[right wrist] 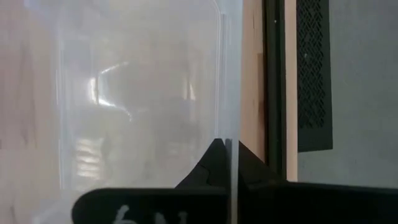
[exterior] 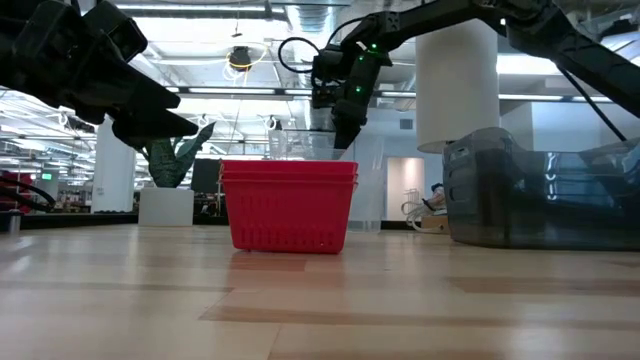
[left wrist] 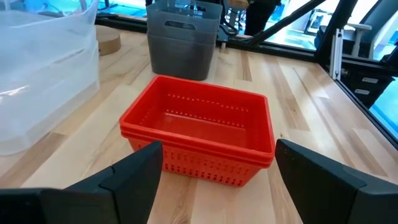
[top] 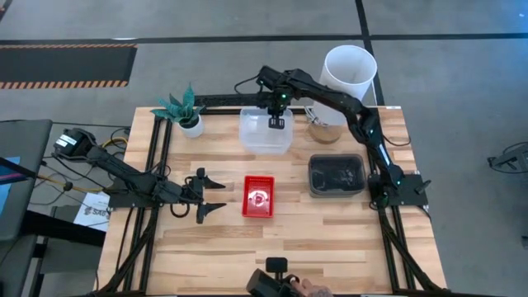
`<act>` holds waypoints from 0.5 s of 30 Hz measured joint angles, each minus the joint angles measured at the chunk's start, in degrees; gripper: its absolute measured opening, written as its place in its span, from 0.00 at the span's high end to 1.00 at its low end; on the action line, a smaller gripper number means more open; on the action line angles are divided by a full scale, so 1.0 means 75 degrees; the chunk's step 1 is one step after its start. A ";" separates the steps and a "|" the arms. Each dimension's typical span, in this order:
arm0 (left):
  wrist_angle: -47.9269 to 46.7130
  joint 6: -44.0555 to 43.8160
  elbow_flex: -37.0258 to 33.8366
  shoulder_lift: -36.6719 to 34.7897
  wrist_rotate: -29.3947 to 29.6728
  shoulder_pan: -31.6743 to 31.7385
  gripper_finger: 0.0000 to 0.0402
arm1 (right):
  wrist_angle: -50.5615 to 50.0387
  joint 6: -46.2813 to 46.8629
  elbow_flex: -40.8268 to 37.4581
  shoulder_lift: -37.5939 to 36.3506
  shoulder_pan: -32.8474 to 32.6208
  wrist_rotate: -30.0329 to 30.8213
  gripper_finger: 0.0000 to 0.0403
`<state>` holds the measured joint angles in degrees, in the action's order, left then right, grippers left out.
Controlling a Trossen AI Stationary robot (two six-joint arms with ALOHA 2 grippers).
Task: Stack baskets by color
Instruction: Stack the bottom transparent bin on top of the top transparent stacked bins
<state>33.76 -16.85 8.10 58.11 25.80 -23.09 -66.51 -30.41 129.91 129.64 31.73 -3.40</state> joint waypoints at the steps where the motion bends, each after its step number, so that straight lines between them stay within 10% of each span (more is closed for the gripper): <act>1: 0.0000 -0.0003 0.0000 0.0000 0.0000 0.0000 0.26 | -0.0021 0.0000 0.0000 0.0000 0.0007 -0.0003 0.99; 15: 0.0000 -0.0016 0.0000 0.0000 0.0000 0.0000 0.26 | -0.0096 0.0005 0.0000 0.0000 0.0026 -0.0006 0.86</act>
<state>33.76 -16.97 8.10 58.11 25.80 -23.09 -67.23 -30.37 129.91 129.64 31.92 -3.44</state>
